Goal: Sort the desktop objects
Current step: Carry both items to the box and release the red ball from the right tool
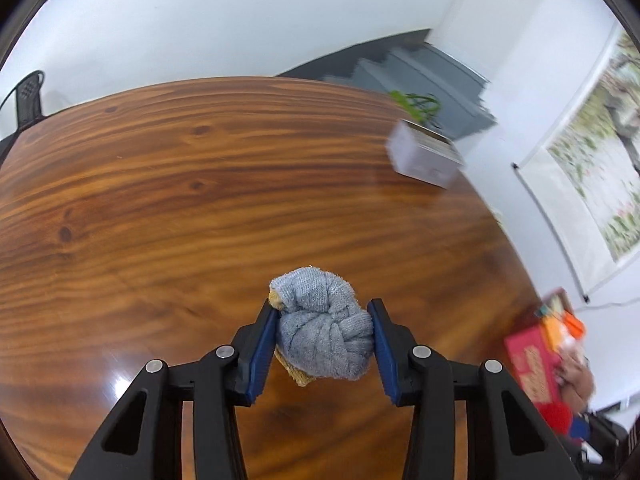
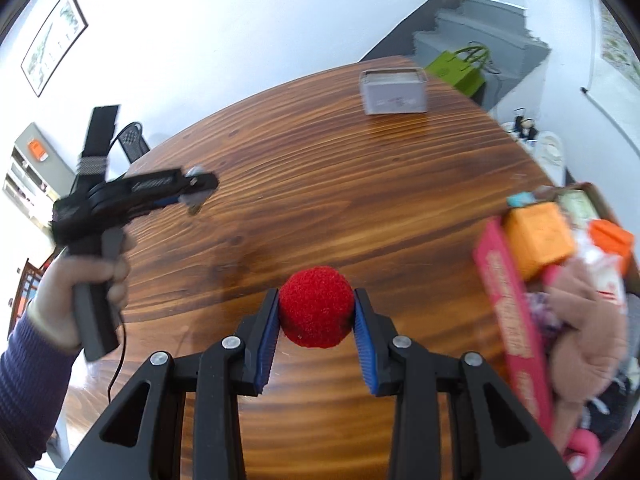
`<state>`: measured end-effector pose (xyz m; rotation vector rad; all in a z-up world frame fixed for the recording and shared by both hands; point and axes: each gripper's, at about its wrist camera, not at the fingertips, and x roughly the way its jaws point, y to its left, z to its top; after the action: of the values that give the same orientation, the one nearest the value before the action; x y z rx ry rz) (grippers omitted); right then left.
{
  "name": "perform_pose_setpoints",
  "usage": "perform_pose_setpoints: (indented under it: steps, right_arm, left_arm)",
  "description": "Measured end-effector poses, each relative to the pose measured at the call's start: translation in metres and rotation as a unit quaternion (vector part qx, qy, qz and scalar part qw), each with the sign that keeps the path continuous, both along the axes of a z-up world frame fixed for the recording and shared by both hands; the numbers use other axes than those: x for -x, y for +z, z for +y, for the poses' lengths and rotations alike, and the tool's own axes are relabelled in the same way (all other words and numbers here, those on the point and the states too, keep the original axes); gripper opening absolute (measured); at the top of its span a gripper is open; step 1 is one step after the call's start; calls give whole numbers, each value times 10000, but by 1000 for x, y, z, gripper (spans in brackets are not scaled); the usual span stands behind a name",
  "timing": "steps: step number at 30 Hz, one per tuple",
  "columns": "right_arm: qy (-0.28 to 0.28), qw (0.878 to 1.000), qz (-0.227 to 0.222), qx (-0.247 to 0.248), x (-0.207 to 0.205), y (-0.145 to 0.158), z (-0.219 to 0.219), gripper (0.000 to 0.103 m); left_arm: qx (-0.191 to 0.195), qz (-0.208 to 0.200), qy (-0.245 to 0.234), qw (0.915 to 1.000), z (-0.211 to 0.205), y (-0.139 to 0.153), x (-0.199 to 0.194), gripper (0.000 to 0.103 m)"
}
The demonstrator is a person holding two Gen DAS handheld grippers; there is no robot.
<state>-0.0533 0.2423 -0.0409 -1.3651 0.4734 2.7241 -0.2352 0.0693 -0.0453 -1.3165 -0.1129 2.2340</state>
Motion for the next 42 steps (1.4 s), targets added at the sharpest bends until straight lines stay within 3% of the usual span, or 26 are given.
perform_pose_setpoints:
  steps: [10,18,26,33,39,42]
  right_arm:
    - [-1138,9931,216,-173,-84,34,116,39]
    - [-1748,9841,219,-228,-121,34,200,39]
    - [-1309,9909,149,-264,-94,16,222,39]
    - [-953,9947,-185,-340,-74,-18,226,39]
    - [-829,9962,-204,-184,-80,-24,232,39]
    - [-792,9968,-125,-39,-85,-21,235,44]
  left_arm:
    - [-262,-59,-779,9966,87,28,-96,46]
    - [-309,-44,-1090,9936,137,44,-151,46]
    - [-274,-22,-1063,9940,159,51,-179,46]
    - [-207,28,-996,9948,164,55,-191,46]
    - [-205,88,-1032,9944,178,61,-192,46]
    - [-227,90,-1105,9936,190,64,-192,46]
